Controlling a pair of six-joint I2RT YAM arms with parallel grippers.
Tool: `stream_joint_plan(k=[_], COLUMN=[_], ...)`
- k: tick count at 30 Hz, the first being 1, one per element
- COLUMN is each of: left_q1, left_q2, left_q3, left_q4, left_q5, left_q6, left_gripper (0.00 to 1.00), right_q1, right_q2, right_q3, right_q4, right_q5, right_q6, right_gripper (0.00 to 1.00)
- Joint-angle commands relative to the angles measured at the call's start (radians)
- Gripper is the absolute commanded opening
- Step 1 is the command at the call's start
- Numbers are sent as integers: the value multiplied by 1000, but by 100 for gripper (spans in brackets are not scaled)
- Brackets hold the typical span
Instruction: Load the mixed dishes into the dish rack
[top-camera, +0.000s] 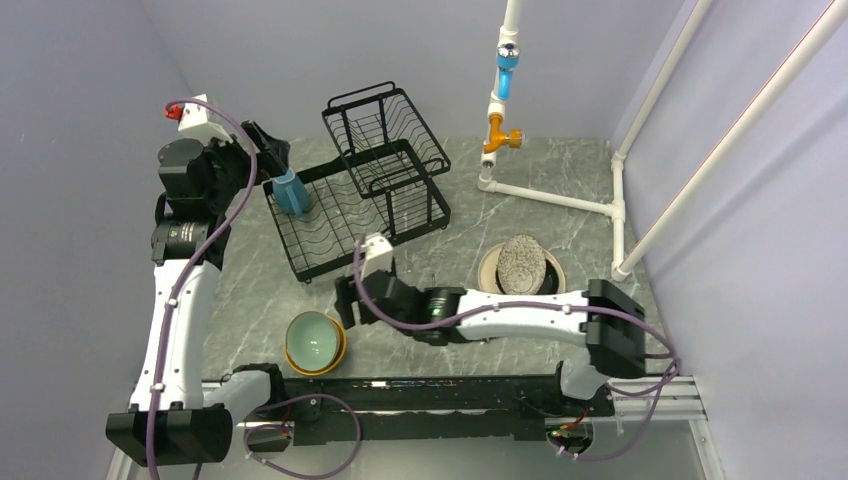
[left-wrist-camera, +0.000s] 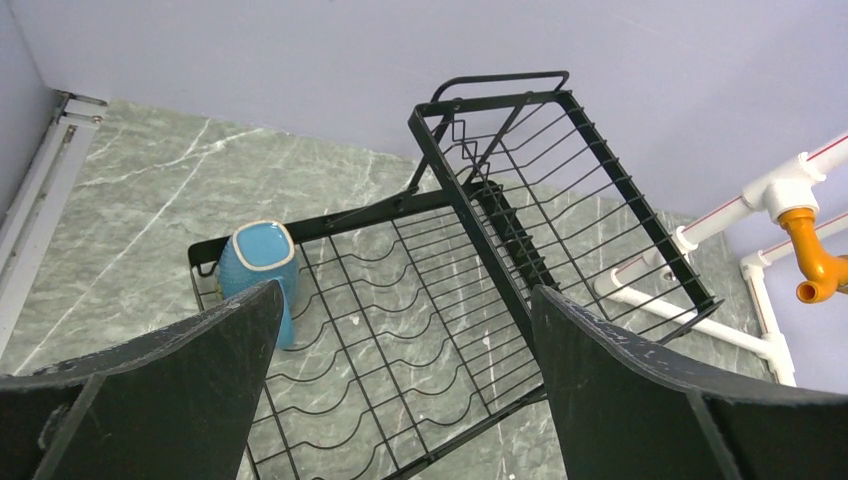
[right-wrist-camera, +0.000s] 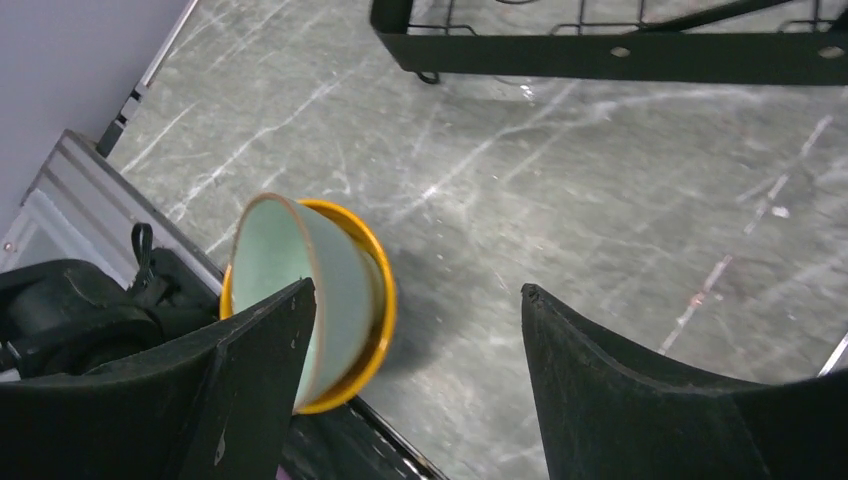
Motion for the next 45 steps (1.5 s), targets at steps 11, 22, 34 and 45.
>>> stream_joint_plan(k=[11,22,34,45], left_q1=[-3,-4,-4,-4], left_q2=[13,17,37,46], left_q3=[19,17,30,21], left_q4=[19,23,4,22], left_q5=[30,34,47,60], left_q6=[25,25,24,19], left_gripper=[99,99,99,100], right_q1=[185,216,218,218], right_q2=[343,486,499,376], right_q3=[424,552,550,487], right_q4=[-270,-381,-364,-273], right_q5=[344,421,446,484], right_q6=[-96,-134,-170,-174], right_gripper=[69,45,16,0])
